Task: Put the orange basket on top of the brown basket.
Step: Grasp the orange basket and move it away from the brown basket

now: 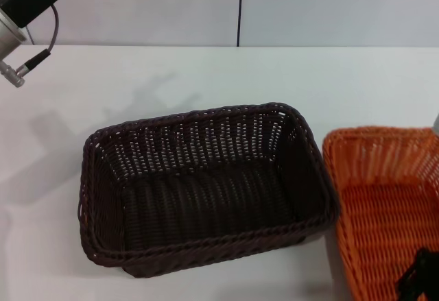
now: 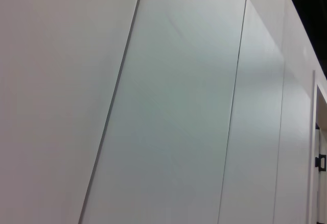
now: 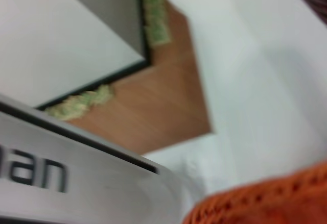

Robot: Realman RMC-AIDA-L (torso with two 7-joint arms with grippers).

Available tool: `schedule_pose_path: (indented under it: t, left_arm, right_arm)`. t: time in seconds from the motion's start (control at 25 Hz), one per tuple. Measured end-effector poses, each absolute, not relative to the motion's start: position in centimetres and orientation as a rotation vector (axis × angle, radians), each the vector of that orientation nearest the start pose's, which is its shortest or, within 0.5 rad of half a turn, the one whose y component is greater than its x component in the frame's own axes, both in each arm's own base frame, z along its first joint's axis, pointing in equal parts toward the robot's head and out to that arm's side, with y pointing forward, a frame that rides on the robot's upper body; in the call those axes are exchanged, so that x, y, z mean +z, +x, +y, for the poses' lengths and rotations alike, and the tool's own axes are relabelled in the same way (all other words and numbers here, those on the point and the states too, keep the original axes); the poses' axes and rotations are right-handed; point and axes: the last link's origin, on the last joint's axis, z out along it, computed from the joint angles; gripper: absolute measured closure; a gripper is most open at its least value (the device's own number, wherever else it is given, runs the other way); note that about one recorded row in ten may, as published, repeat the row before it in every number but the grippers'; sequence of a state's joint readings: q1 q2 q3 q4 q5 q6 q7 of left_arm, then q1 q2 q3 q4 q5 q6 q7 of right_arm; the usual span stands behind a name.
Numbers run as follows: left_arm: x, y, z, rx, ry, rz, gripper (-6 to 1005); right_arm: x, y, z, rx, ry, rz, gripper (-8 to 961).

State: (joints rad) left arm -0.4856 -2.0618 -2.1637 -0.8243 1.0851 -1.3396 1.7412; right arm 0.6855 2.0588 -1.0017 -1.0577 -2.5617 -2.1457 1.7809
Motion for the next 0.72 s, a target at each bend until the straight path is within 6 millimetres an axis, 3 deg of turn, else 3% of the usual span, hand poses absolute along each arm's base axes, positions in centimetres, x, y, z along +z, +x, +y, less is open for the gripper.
schedule_pose_path:
  t: [0.16,0.4,0.48,0.56,0.6,0.64,0.68,0.72]
  left_arm:
    - [8.1,-18.2,38.3,-1.396,-2.133,-0.441,142]
    - [7.5,-18.1,38.5,-1.414,-2.134,-0.472,143]
    - [7.3,-18.1,38.6,-1.417,-2.138,-0.481,144]
    - [7.1,-18.1,38.6,-1.417,-2.144,-0.485,145]
    - [7.0,-18.0,38.6,-1.417,-2.146,-0.484,145]
    - [7.0,-18.0,38.6,-1.417,-2.146,-0.484,145]
    - [7.0,-18.0,38.6,-1.417,-2.147,-0.483,146]
    - [7.1,-18.0,38.6,-1.417,-2.147,-0.482,146]
  right_arm:
    - [1.7,20.1,28.3,-0.429,-3.57,0.526,419]
    - [1.5,19.9,28.5,-0.339,-3.634,0.461,436]
    - [2.6,20.0,29.1,-0.276,-3.592,0.458,442]
    - [5.3,20.0,30.6,-0.135,-3.496,0.447,448]
    - [7.7,20.0,31.8,-0.001,-3.408,0.438,451]
    - [7.7,20.0,31.8,-0.001,-3.408,0.438,453]
    - [10.0,20.1,33.2,0.094,-3.289,0.437,456]
    - [10.0,20.1,33.2,0.094,-3.289,0.437,459]
